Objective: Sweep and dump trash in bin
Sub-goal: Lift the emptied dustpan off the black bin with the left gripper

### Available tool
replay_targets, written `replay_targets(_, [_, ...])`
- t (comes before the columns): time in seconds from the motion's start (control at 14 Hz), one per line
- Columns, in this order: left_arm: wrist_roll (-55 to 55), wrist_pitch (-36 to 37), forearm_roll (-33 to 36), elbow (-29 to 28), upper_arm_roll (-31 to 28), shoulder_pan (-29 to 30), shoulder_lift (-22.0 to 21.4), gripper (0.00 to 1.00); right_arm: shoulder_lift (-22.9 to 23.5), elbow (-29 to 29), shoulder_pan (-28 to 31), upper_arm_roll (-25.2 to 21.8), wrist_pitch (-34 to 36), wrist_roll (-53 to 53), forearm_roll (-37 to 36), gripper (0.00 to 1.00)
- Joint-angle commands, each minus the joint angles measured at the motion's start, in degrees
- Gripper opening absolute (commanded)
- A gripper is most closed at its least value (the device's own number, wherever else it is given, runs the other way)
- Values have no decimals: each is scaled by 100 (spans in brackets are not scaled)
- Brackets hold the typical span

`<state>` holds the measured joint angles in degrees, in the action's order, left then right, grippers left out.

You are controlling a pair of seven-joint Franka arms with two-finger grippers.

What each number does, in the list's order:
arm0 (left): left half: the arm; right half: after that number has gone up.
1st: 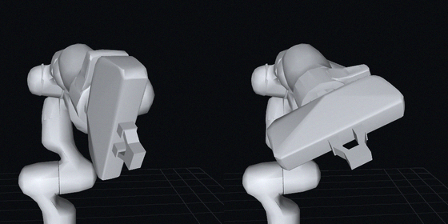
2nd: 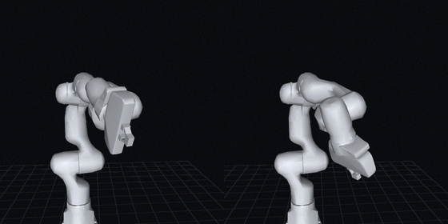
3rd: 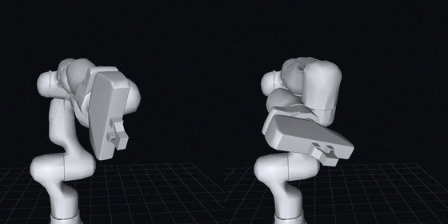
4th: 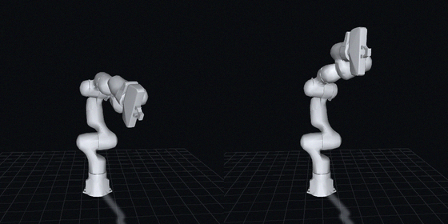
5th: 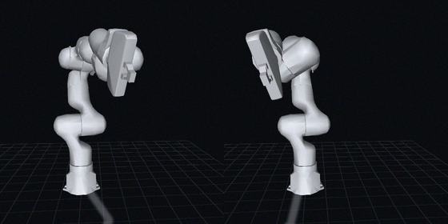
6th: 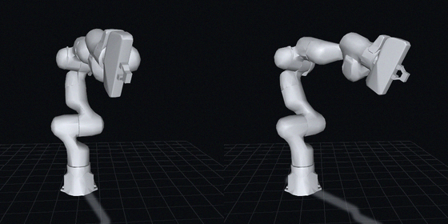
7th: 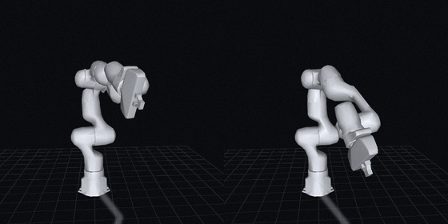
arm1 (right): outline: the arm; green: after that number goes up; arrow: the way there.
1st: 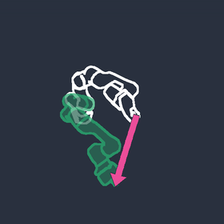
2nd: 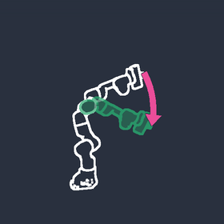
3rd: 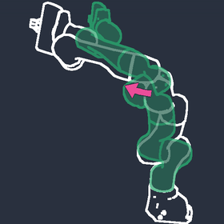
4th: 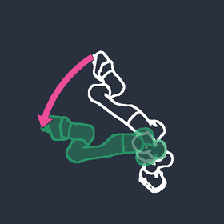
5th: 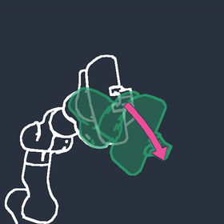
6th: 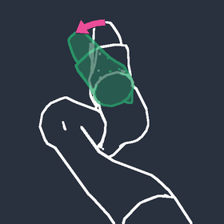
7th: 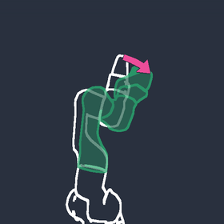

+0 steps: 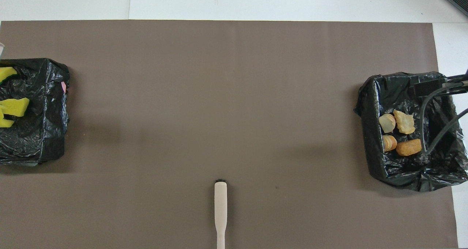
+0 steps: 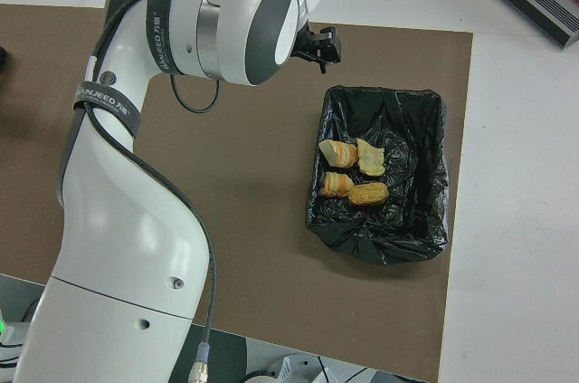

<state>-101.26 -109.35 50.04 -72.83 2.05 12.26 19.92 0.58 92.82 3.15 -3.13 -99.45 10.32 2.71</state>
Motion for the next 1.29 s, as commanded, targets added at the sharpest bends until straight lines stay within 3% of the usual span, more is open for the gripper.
replay_targets(0.0, [89, 396, -509, -47, -73, -118, -295, 0, -76, -97, -139, -74, 503, -704, -209, 100])
replay_targets(0.29, [272, 843, -1116, -73, -3, -188, -559, 0, -497, -80, -175, 23, 1189, -917, -306, 100])
replay_targets(0.5, [2103, 1914, -2346, -257, 15, -311, -840, 0, -603, -79, -183, 40, 1234, -1163, -306, 100])
replay_targets(0.79, [4031, 2137, -3014, -1301, 33, -925, -1481, 0, -779, 123, -184, 49, 1375, -1137, -271, 100])
replay_targets(1.07, [7010, 1690, -4087, -2769, 41, -1778, -2325, 0, -770, 114, -184, 49, 1349, -1128, -210, 100])
replay_targets(1.22, [8028, 1637, -4335, -3043, 41, -2348, -2379, 0, -770, 114, -175, 49, 1349, -1128, -210, 100])
